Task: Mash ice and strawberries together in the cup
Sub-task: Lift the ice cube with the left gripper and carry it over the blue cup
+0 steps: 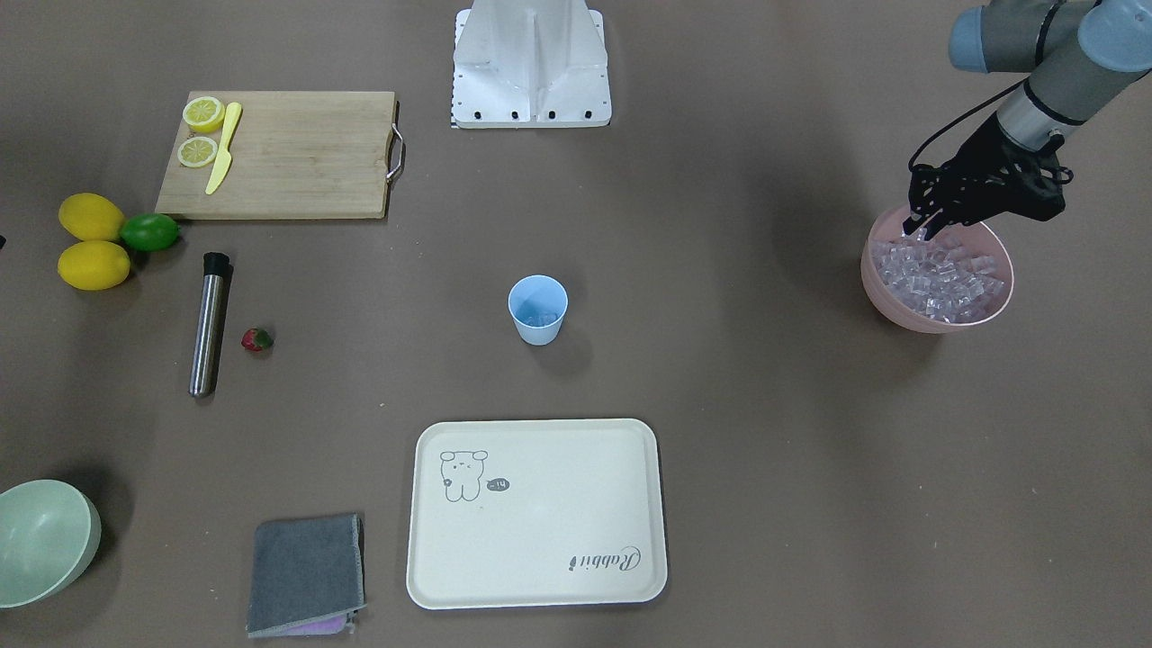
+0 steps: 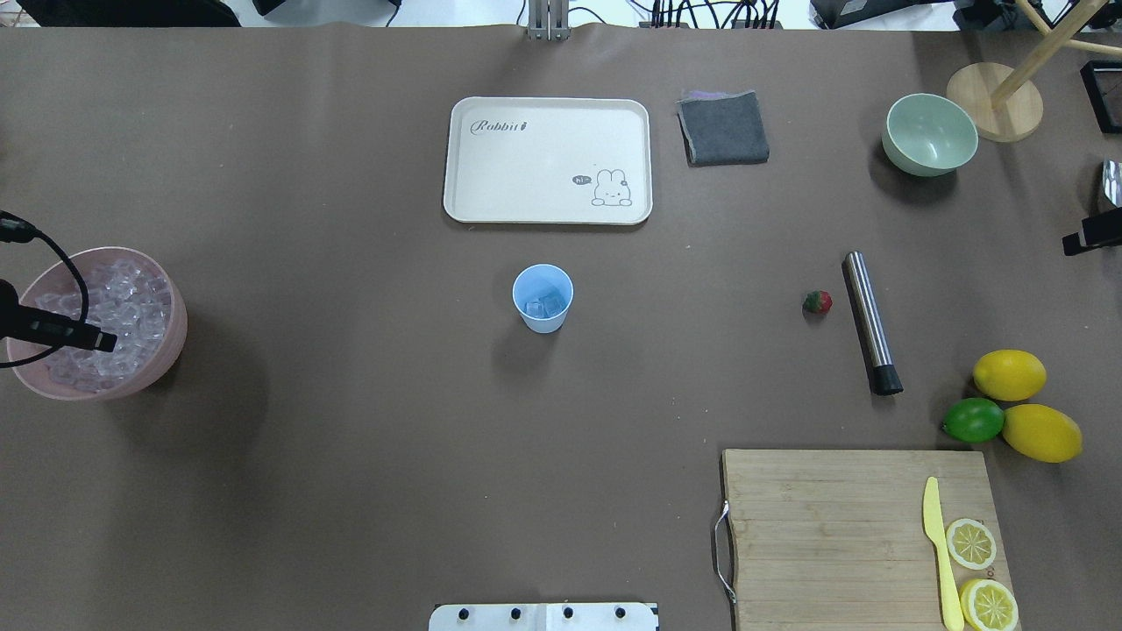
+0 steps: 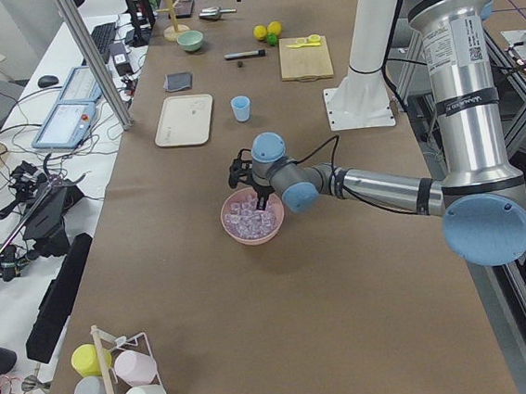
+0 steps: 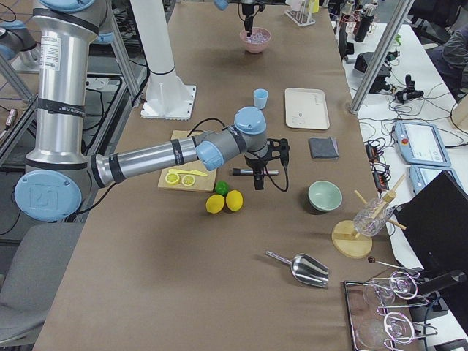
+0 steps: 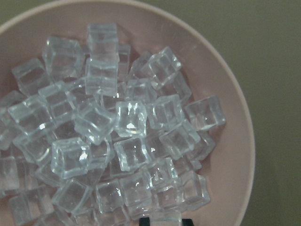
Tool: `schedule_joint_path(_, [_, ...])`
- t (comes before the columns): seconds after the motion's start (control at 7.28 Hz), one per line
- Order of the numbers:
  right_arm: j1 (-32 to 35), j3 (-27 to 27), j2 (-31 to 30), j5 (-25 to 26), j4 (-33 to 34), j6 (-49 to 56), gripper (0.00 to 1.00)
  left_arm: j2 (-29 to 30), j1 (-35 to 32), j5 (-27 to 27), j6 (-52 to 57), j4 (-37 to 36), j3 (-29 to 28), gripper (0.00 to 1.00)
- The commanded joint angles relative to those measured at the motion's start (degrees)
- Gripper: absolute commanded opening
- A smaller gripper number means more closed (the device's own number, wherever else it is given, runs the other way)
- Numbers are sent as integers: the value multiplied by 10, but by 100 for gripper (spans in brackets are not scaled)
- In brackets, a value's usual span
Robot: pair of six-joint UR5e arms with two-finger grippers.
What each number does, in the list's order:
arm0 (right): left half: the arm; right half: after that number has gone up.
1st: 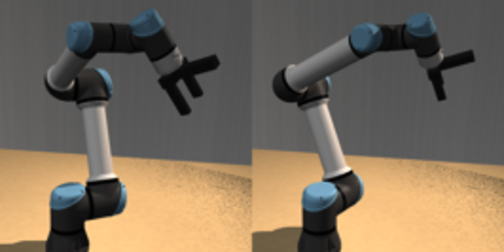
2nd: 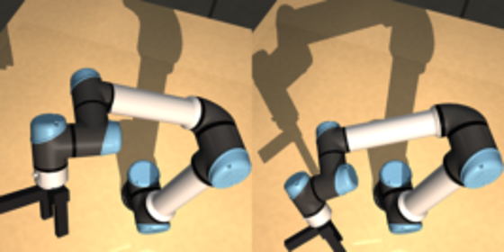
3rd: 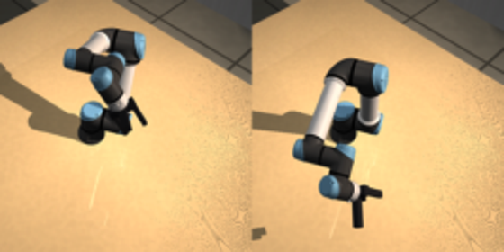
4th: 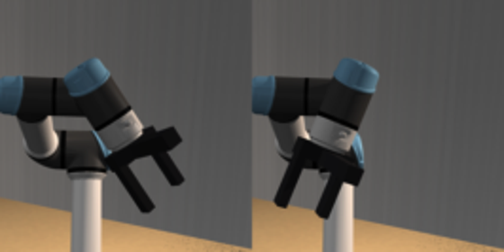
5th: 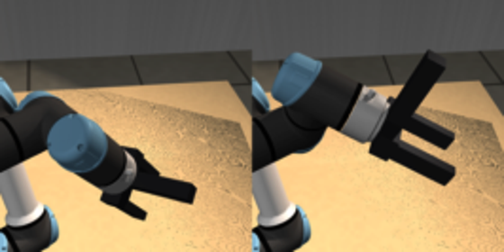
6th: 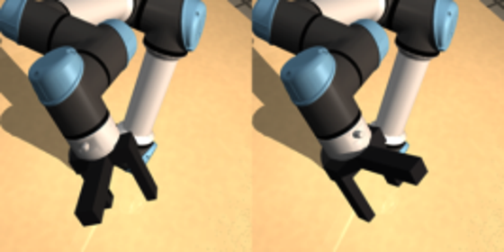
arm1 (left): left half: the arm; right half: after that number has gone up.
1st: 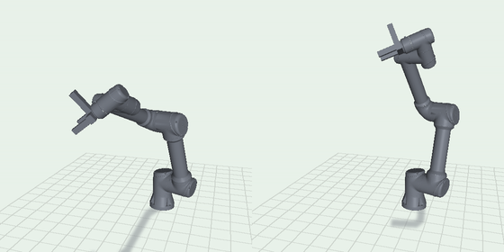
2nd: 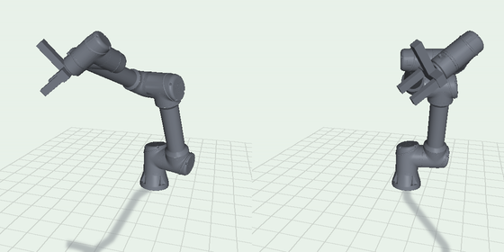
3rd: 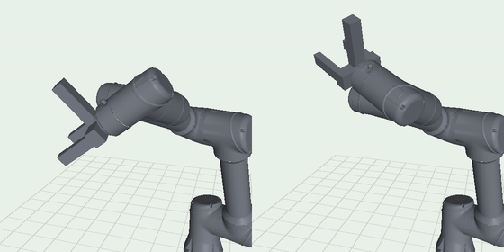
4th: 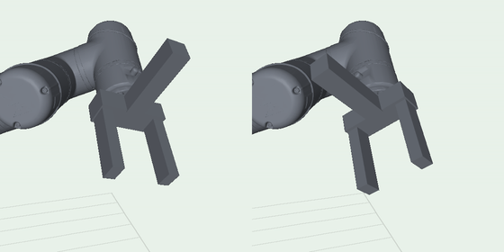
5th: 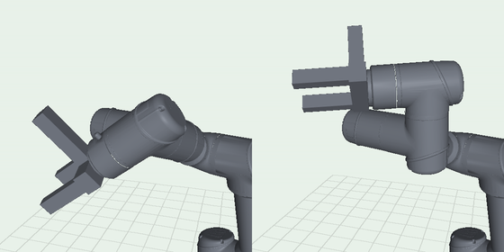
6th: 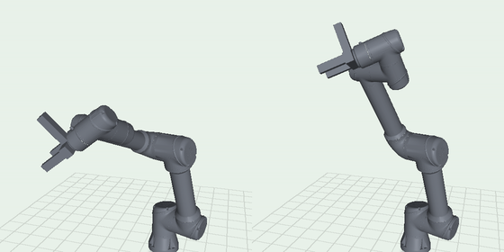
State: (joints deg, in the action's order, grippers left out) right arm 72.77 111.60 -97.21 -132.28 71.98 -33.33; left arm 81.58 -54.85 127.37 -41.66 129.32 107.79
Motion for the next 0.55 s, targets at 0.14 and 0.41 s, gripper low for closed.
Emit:
schedule_joint_path(0.14, [0,0,-1,0,0,0,100,120,-41,53,-45,-42,2,0])
schedule_joint_path(0.41, [0,0,-1,-1,0,-1,100,183,-12,40,-140,-43,-6,0])
